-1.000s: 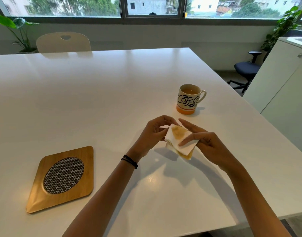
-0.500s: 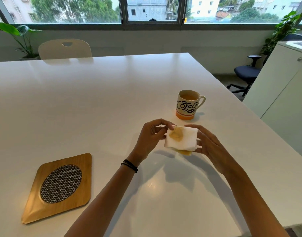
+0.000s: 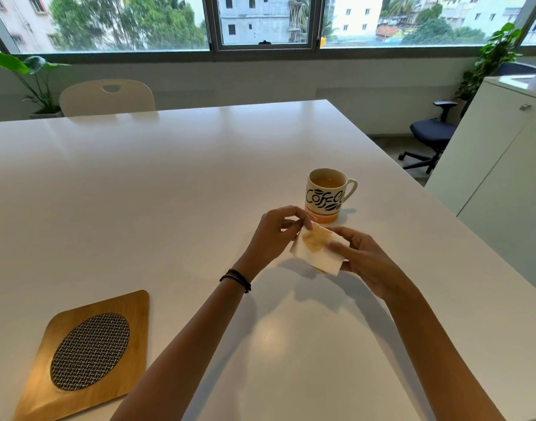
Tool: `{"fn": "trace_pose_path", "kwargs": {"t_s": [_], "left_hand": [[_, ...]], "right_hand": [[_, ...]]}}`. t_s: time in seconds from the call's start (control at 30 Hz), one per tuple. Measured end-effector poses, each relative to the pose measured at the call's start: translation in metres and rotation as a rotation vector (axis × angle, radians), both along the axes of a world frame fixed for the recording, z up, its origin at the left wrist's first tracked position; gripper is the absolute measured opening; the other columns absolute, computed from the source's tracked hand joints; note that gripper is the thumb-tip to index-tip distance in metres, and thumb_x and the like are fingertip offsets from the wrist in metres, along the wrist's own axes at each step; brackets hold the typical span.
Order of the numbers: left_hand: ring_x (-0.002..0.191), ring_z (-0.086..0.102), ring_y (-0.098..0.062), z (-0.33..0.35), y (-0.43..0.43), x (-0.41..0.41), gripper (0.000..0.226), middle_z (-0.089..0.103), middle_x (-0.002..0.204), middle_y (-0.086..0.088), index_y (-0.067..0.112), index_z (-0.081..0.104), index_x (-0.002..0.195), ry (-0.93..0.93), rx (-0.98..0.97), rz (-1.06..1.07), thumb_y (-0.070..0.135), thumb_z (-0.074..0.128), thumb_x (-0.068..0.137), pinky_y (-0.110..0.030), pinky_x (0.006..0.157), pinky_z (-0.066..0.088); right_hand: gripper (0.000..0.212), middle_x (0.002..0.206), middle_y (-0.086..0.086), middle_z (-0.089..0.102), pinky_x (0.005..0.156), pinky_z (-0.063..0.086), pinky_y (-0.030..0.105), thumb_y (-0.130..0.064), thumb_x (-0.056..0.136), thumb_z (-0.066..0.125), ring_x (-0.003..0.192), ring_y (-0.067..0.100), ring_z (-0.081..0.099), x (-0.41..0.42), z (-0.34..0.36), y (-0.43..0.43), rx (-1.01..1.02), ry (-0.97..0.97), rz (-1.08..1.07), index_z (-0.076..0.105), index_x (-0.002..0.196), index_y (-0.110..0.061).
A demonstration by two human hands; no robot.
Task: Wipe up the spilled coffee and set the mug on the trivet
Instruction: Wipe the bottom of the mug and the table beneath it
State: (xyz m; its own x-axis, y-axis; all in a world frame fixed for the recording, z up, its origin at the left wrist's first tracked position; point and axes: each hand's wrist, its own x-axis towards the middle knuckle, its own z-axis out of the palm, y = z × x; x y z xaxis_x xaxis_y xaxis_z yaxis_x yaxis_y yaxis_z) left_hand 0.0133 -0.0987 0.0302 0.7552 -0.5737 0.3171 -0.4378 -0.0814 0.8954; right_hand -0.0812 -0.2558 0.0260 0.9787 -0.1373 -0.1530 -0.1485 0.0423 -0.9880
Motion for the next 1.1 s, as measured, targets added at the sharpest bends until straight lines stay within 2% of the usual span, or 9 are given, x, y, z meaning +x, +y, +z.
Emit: {"fn": "trace_pose_path", "kwargs": {"t_s": [0.13, 0.27, 0.4, 0.5, 0.63, 0.77, 0.87, 0.97, 1.1], "left_hand": [[0.079, 0.067, -0.021, -0.004, -0.008, 0.019, 0.01, 0.064, 0.097, -0.007, 0.014, 0.048, 0.1, 0.091, -0.003, -0.058, 0.012, 0.038, 0.098, -0.034, 0.07, 0.058], [0.09, 0.062, -0.017, -0.015, -0.022, 0.036, 0.017, 0.062, 0.103, -0.006, 0.009, 0.046, 0.112, -0.02, -0.037, 0.151, 0.014, 0.045, 0.095, -0.032, 0.077, 0.055], [0.123, 0.046, -0.023, -0.02, -0.043, 0.054, 0.051, 0.047, 0.134, -0.014, 0.009, 0.036, 0.131, -0.033, 0.077, 0.153, 0.016, 0.06, 0.087, -0.028, 0.096, 0.04], [0.135, 0.031, -0.023, -0.02, -0.058, 0.069, 0.079, 0.03, 0.149, -0.013, 0.009, 0.018, 0.143, 0.064, 0.151, 0.049, 0.019, 0.067, 0.082, -0.035, 0.107, 0.033], [0.129, 0.04, -0.02, -0.022, -0.072, 0.082, 0.079, 0.04, 0.142, -0.01, 0.011, 0.022, 0.142, 0.105, 0.1, -0.002, 0.015, 0.07, 0.08, -0.027, 0.097, 0.037], [0.122, 0.048, -0.02, -0.028, -0.075, 0.094, 0.07, 0.048, 0.134, -0.01, 0.011, 0.033, 0.136, 0.16, 0.033, -0.071, 0.008, 0.071, 0.077, -0.03, 0.099, 0.045], [0.119, 0.05, -0.019, -0.034, -0.079, 0.098, 0.072, 0.049, 0.132, -0.005, 0.016, 0.035, 0.134, 0.19, 0.021, -0.114, 0.008, 0.074, 0.075, -0.021, 0.086, 0.052], [0.109, 0.055, -0.008, -0.04, -0.088, 0.099, 0.072, 0.054, 0.121, 0.006, 0.022, 0.038, 0.128, 0.221, 0.002, -0.128, 0.007, 0.078, 0.07, -0.018, 0.078, 0.053], [0.115, 0.054, -0.012, -0.05, -0.094, 0.105, 0.079, 0.054, 0.126, -0.002, 0.021, 0.036, 0.13, 0.233, -0.019, -0.121, 0.008, 0.081, 0.066, -0.026, 0.086, 0.053]], "right_hand": [[0.032, 0.102, 0.001, 0.067, 0.065, 0.057, 0.024, -0.016, 0.08, 0.067, 0.091, 0.017, 0.065, 0.007, -0.004, -0.013, -0.065, 0.02, -0.053, 0.061, 0.111, -0.019], [0.028, 0.097, 0.007, 0.068, 0.067, 0.056, 0.029, -0.015, 0.078, 0.07, 0.089, 0.022, 0.065, 0.01, -0.009, -0.029, -0.088, 0.014, -0.196, 0.064, 0.105, -0.015], [0.014, 0.089, 0.009, 0.068, 0.074, 0.056, 0.038, -0.011, 0.078, 0.069, 0.084, 0.024, 0.064, 0.01, -0.016, -0.041, -0.076, -0.046, -0.371, 0.066, 0.088, -0.019], [0.014, 0.087, 0.009, 0.067, 0.072, 0.055, 0.037, -0.007, 0.078, 0.068, 0.082, 0.024, 0.062, 0.01, -0.02, -0.047, -0.093, -0.075, -0.449, 0.066, 0.086, -0.019], [0.012, 0.086, 0.008, 0.066, 0.071, 0.054, 0.034, -0.006, 0.08, 0.067, 0.082, 0.022, 0.062, 0.012, -0.024, -0.052, 0.01, -0.052, -0.486, 0.066, 0.084, -0.017], [0.01, 0.086, 0.01, 0.066, 0.071, 0.054, 0.034, -0.005, 0.08, 0.065, 0.08, 0.022, 0.062, 0.014, -0.027, -0.055, 0.087, -0.034, -0.495, 0.065, 0.087, -0.012], [0.009, 0.087, 0.011, 0.066, 0.07, 0.054, 0.035, -0.006, 0.081, 0.065, 0.078, 0.023, 0.062, 0.016, -0.029, -0.06, 0.09, -0.036, -0.509, 0.065, 0.087, -0.013], [0.01, 0.086, 0.012, 0.067, 0.068, 0.054, 0.034, -0.006, 0.081, 0.066, 0.077, 0.023, 0.062, 0.016, -0.032, -0.063, 0.077, -0.044, -0.51, 0.065, 0.086, -0.014], [0.013, 0.085, 0.012, 0.067, 0.069, 0.054, 0.037, -0.004, 0.08, 0.066, 0.077, 0.024, 0.062, 0.018, -0.036, -0.063, 0.03, -0.049, -0.526, 0.066, 0.083, -0.016]]}}
